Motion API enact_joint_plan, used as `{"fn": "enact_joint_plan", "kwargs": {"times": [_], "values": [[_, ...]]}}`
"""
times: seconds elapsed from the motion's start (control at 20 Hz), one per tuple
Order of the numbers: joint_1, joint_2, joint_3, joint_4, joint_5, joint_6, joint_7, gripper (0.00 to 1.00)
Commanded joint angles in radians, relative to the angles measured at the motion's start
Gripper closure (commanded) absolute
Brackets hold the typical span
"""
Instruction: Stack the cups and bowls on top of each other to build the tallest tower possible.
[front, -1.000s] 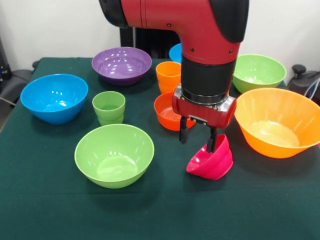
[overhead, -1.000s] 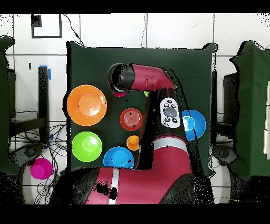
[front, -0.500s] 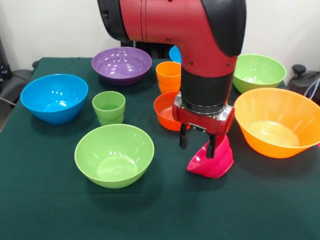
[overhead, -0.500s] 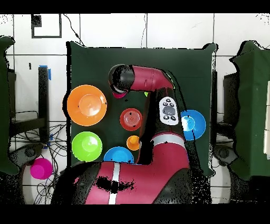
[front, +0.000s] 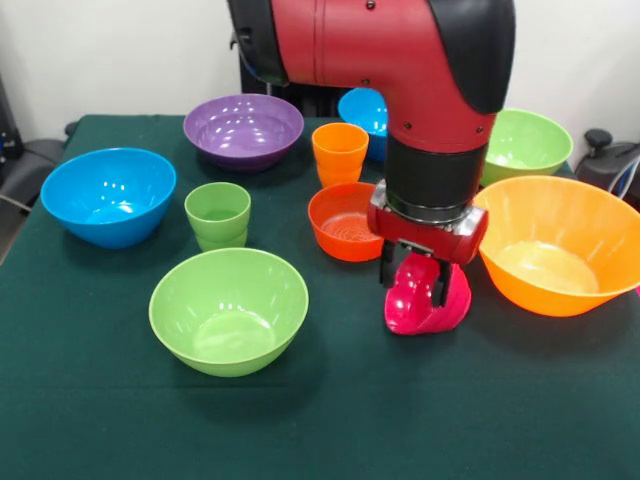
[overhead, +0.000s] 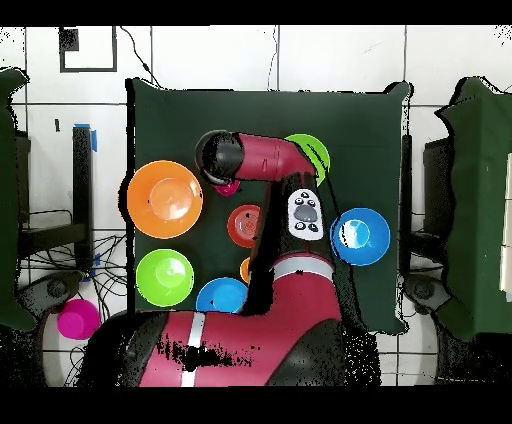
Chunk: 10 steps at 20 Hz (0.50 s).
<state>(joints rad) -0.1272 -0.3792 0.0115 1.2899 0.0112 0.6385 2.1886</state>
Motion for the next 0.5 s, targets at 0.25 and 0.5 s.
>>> {"fn": "enact_joint_plan", "kwargs": {"times": [0.25, 0.5], "values": [[0.054, -0.007, 0.027, 0.244, 0.191, -0.050, 0.326, 0.00], [0.069, -0.007, 0.016, 0.254, 0.226, -0.031, 0.317, 0.00]]}}
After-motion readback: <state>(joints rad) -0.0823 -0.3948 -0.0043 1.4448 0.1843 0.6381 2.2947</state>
